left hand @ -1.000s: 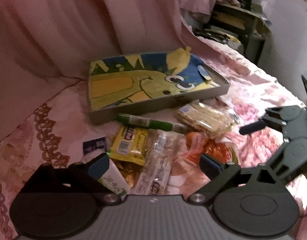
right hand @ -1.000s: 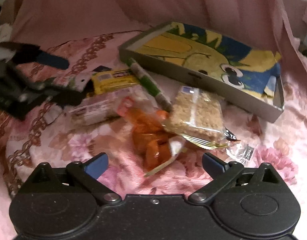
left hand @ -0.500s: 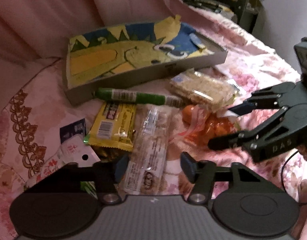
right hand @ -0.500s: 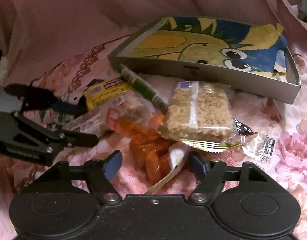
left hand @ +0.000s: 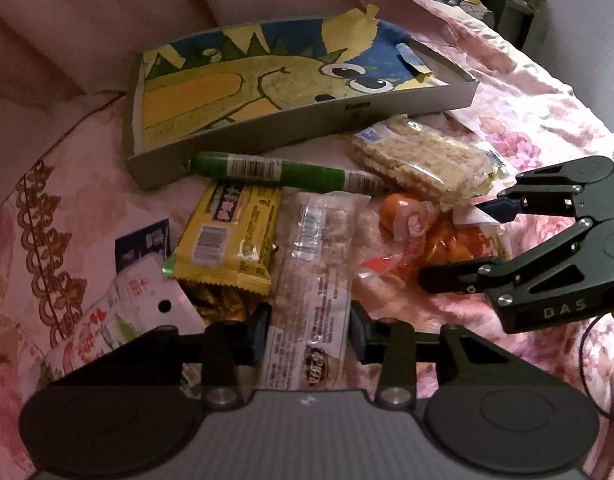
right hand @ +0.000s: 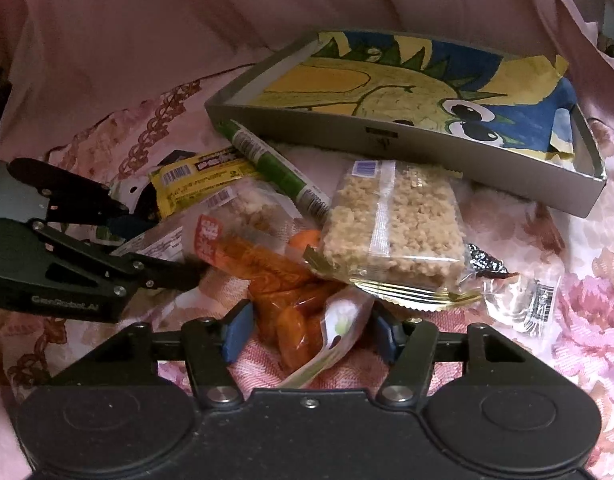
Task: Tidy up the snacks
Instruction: 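Grasp the clear-wrapped bar with the left tool while the right tool grasps the orange candy bag, then carry both snacks into the grey printed tray and open both tools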
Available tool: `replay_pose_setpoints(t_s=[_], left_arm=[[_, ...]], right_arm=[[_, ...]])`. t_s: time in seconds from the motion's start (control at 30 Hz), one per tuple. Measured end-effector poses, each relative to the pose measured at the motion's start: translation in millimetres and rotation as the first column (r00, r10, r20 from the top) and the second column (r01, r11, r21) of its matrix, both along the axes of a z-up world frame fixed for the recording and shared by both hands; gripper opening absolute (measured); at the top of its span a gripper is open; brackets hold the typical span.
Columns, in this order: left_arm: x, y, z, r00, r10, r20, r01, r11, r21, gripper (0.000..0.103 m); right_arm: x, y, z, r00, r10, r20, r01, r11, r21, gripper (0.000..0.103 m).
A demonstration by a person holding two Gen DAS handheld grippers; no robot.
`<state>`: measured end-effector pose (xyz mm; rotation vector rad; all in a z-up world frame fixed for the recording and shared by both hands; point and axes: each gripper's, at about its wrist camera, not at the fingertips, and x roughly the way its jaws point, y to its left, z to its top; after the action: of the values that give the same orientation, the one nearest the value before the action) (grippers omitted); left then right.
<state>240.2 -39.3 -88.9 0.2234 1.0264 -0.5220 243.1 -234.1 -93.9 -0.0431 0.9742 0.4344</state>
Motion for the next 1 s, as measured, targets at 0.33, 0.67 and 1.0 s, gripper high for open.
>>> replay_pose_setpoints(t_s=[0.33, 0.67, 1.0], left_arm=[[-5.4, 35.7, 14.6, 0.964, 0.154, -0.217, -0.198, 0.96, -0.198, 0.041], [-18.7, 48.6, 46.6, 0.977, 0.196, -0.09, -0.214, 0.932, -0.294, 0.04], [-16.1, 54.3, 46.5, 0.968, 0.228, -0.104, -0.25, 0.905, -0.344, 0.04]], right_arm=[[-32.2, 21.7, 19.1, 0.982, 0.163, 0.096, -0.146, 0.976, -0.164, 0.061], [-50.9, 23.7, 47.2, 0.932, 0.25, 0.262, -0.196, 0.957, -0.216, 0.062], [-47.1, 15.7, 52.0, 0.912, 0.204, 0.357, -0.118, 0.961, -0.249, 0.062]])
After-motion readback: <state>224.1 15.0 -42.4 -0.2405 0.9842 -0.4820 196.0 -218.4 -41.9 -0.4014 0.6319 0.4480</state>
